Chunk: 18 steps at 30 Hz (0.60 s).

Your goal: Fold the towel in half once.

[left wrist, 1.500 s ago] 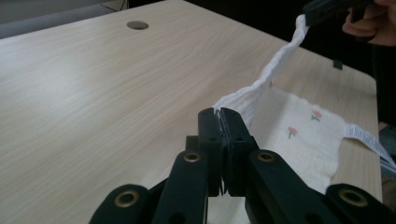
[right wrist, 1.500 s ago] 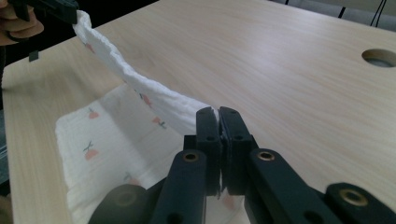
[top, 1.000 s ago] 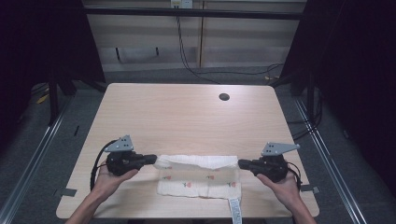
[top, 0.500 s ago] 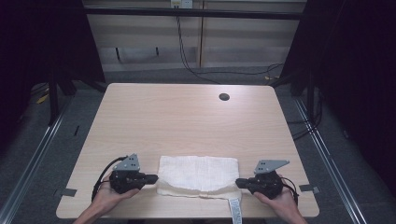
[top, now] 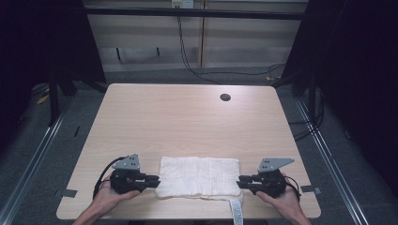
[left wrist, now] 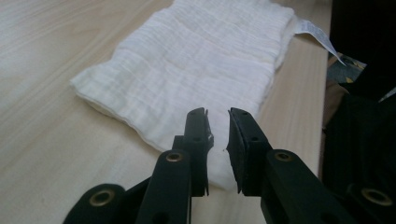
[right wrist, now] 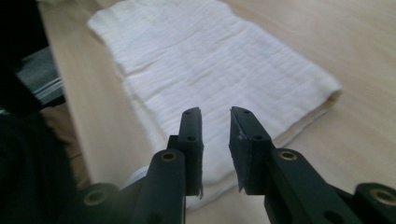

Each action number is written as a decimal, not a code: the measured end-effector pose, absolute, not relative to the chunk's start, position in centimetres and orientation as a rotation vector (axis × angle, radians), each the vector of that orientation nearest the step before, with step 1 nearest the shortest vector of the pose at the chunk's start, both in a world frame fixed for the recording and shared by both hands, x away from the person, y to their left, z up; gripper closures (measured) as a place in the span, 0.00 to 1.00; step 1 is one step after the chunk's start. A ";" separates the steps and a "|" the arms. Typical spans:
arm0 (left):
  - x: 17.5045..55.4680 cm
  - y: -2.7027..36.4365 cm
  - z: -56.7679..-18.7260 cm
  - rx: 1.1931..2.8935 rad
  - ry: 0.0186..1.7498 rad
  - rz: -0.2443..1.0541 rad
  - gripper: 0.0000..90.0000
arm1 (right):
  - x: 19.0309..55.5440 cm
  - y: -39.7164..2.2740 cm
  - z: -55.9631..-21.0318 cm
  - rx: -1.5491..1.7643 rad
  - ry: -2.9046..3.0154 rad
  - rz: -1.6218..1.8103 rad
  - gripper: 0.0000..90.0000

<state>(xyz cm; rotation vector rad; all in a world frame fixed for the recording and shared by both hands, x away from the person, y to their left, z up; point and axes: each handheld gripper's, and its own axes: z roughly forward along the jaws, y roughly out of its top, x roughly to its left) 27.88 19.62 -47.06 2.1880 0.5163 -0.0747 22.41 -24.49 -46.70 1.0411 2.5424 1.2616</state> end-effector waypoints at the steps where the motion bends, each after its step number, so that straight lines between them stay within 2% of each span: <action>1: 28.4 19.2 -47.2 2.200 0.522 -0.069 0.87 | 23.1 -24.4 -46.8 1.056 2.529 1.235 0.79; 9: 33.0 16.8 -48.3 2.206 0.617 -0.027 0.85 | 29.0 -23.8 -47.9 1.177 2.444 1.134 0.67; 12: 33.5 16.3 -49.2 2.218 0.641 -0.022 0.84 | 30.3 -23.4 -48.8 1.197 2.447 1.094 0.66; 15: 33.0 15.8 -49.7 2.276 0.621 0.000 0.81 | 30.5 -23.1 -49.5 1.197 2.462 1.054 0.70; 18: 33.2 15.9 -49.6 2.264 0.644 0.009 0.80 | 30.4 -23.0 -49.8 1.165 2.489 1.055 0.87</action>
